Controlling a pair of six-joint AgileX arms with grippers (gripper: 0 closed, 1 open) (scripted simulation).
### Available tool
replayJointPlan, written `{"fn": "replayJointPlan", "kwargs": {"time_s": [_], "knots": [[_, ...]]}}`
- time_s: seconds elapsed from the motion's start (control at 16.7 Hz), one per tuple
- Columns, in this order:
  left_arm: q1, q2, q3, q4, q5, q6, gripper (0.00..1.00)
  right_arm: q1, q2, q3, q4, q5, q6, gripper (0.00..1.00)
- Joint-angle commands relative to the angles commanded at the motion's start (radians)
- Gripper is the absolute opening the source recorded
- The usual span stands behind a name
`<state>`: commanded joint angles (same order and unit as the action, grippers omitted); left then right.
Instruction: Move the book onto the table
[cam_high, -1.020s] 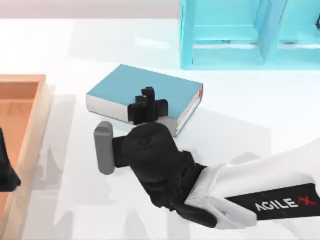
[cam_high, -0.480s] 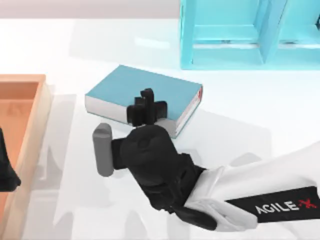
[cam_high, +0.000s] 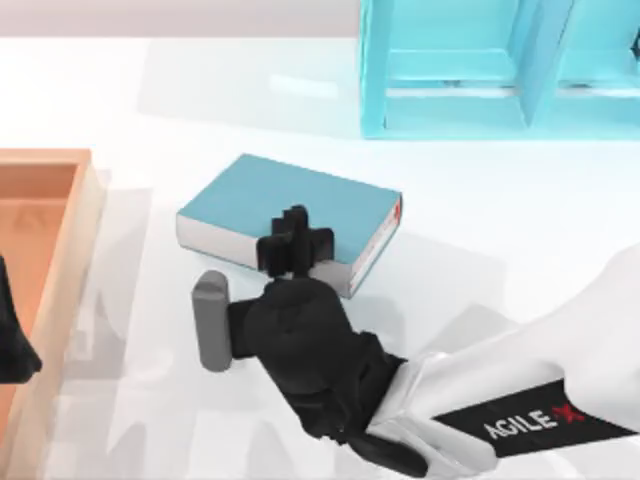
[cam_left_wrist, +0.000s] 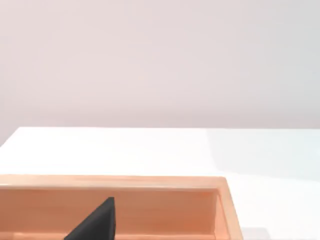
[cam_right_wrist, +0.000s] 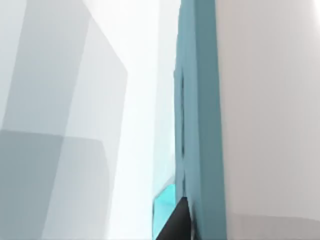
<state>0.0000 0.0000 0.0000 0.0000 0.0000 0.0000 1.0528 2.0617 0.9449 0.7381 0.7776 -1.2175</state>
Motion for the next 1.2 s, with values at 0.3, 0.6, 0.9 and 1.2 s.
{"fn": "replayJointPlan", "kwargs": {"time_s": [0.3,0.6,0.9,1.2], "knots": [[0.0,0.0,0.0,0.0,0.0,0.0,1.0,0.0,0.001,0.0,0.002,0.0,0.0,0.15],[0.0,0.0,0.0,0.0,0.0,0.0,1.0,0.0,0.001,0.0,0.002,0.0,0.0,0.53],[0.0,0.0,0.0,0.0,0.0,0.0,1.0,0.0,0.001,0.0,0.002,0.0,0.0,0.9],[0.0,0.0,0.0,0.0,0.0,0.0,1.0,0.0,0.001,0.0,0.002,0.0,0.0,1.0]]}}
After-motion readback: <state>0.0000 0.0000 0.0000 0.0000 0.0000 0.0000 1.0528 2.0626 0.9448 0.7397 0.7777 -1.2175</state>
